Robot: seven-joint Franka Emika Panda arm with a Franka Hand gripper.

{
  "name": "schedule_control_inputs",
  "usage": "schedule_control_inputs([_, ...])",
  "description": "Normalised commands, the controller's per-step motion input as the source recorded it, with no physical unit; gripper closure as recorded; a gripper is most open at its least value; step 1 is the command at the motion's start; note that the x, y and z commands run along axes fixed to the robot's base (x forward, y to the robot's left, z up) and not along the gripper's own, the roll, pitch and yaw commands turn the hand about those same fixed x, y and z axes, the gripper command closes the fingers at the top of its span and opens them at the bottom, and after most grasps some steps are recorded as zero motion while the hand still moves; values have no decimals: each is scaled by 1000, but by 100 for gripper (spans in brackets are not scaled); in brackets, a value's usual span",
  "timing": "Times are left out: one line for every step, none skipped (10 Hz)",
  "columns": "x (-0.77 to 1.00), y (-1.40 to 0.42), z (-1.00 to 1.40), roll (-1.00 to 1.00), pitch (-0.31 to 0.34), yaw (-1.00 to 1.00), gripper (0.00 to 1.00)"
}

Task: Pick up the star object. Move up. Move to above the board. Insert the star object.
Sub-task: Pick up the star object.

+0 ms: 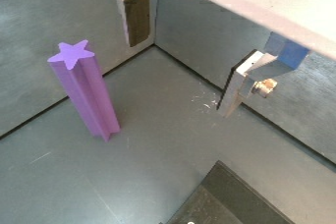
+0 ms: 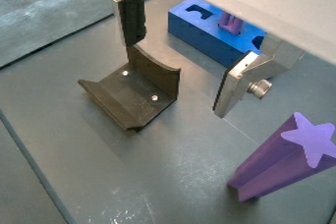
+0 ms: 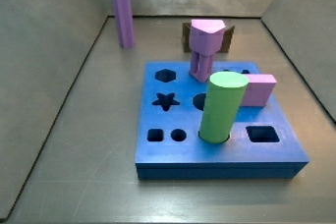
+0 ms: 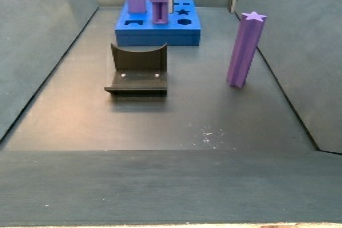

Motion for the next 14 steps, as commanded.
schedule_control_inputs([-663, 37, -77, 36, 0, -106, 0])
schedule_control_inputs([-889, 177, 0, 0, -34, -97, 0])
schedule_control_inputs([-1000, 126, 74, -6, -77, -94, 0])
schedule_control_inputs([-1000, 40, 220, -29, -130, -54, 0])
schedule_control_inputs([-1000, -29, 37, -56, -224, 0, 0])
schedule_control_inputs([-1000, -266, -103, -3, -221, 0, 0])
schedule_control_inputs([-1000, -257, -114, 0, -140, 94, 0])
schedule_control_inputs([-1000, -234, -60, 0, -124, 109, 0])
schedule_control_inputs([-977, -311, 0, 0, -173, 71, 0])
schedule_control_inputs([-826, -289, -154, 10, -166, 40, 0])
schedule_control_inputs([-451, -326, -366, 120, -124, 306, 0])
schedule_control_inputs([-9, -186, -423, 136, -20, 591, 0])
schedule_control_inputs([-80, -103, -540, 221, 0, 609, 0])
schedule_control_inputs([-134, -189, -443, 166, 0, 469, 0])
